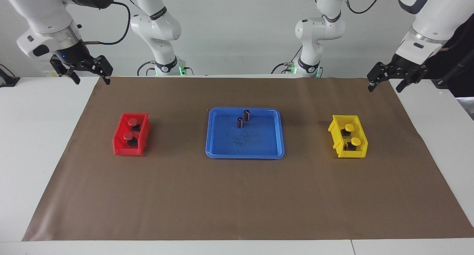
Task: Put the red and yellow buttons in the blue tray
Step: 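Reach the right gripper down to a red button in the red holder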
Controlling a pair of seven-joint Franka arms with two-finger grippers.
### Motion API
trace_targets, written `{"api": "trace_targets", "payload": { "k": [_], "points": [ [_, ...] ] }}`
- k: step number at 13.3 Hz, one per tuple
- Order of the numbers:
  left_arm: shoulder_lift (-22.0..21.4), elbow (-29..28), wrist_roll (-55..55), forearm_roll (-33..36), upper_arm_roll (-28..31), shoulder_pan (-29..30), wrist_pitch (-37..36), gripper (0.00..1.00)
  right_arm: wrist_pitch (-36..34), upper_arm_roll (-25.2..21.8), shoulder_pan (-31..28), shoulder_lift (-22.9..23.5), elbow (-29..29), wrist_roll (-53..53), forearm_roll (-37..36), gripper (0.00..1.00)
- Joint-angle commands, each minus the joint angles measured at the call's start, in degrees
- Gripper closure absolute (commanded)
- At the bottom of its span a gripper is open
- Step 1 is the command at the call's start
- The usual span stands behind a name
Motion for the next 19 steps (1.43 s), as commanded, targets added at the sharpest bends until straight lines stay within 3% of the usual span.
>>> {"api": "trace_targets", "payload": {
  "k": [1,8,11,14,16,19],
  "points": [
    [-0.7,-0.5,0.7,0.9,0.4,0.1,0.1,0.0,0.7,0.1,-0.1,-0.1,-0.5,0.8,0.9,0.0],
    [-1.2,-1.2,0.4,0.9,0.4,-0.1,-0.6,0.0,2.0,0.1,-0.6,-0.1,-0.3,0.9,1.2,0.0],
    [-1.2,-1.3,0.6,0.9,0.4,0.0,-1.0,0.0,3.4,0.1,0.2,-1.2,-3.3,-1.4,1.3,0.03],
    [-1.2,-1.3,0.5,0.9,0.4,0.0,-0.9,0.0,9.5,0.1,0.5,-1.8,-9.0,0.1,1.4,0.16],
    [-1.2,-1.4,0.5,1.0,0.4,0.2,-0.8,0.0,16.3,0.1,1.7,-1.4,-13.3,0.6,1.5,0.19],
    [-2.0,-3.5,0.7,1.0,0.5,0.4,1.3,0.0,25.0,0.1,1.0,4.9,-16.8,0.7,3.1,0.2]
  ]
}}
